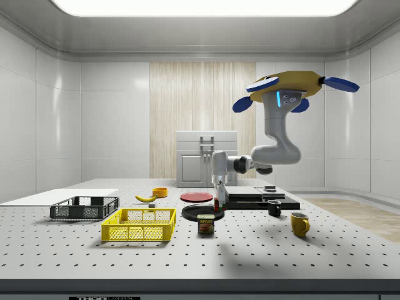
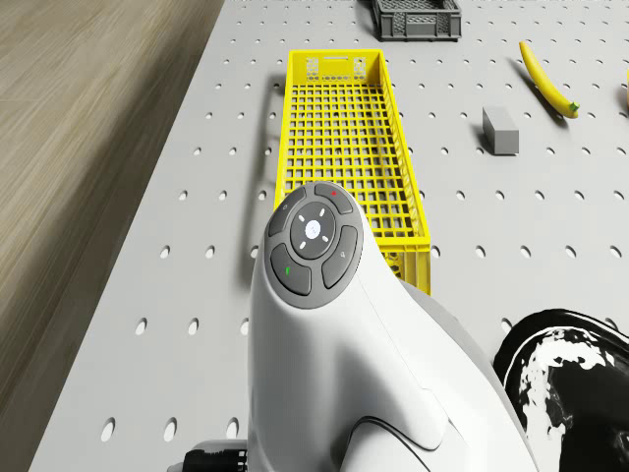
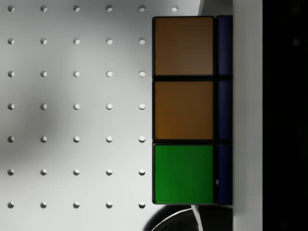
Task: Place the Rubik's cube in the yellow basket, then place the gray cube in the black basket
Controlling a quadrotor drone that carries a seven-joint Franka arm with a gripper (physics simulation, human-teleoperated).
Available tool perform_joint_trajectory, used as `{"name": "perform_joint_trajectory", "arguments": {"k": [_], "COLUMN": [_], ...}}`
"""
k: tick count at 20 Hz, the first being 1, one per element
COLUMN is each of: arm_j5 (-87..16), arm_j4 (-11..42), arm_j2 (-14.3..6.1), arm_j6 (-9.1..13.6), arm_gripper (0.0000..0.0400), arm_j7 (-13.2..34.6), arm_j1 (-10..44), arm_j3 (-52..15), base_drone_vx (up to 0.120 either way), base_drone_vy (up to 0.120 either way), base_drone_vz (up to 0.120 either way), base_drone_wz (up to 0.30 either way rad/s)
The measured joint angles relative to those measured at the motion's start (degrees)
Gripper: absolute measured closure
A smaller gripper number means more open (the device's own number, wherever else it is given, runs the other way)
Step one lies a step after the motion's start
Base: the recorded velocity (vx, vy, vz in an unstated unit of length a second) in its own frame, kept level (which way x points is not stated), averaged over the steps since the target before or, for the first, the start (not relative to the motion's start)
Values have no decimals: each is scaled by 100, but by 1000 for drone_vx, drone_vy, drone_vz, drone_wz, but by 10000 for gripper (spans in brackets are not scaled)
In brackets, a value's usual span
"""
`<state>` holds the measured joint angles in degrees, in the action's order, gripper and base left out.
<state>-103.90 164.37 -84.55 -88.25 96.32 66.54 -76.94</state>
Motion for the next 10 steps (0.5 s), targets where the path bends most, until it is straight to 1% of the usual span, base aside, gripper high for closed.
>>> {"name": "perform_joint_trajectory", "arguments": {"k": [10], "arm_j5": [35], "arm_j4": [-4], "arm_j2": [-83], "arm_j6": [-78], "arm_gripper": [75], "arm_j7": [16], "arm_j1": [20], "arm_j3": [-13], "base_drone_vx": [120], "base_drone_vy": [0], "base_drone_vz": [0], "base_drone_wz": [0]}}
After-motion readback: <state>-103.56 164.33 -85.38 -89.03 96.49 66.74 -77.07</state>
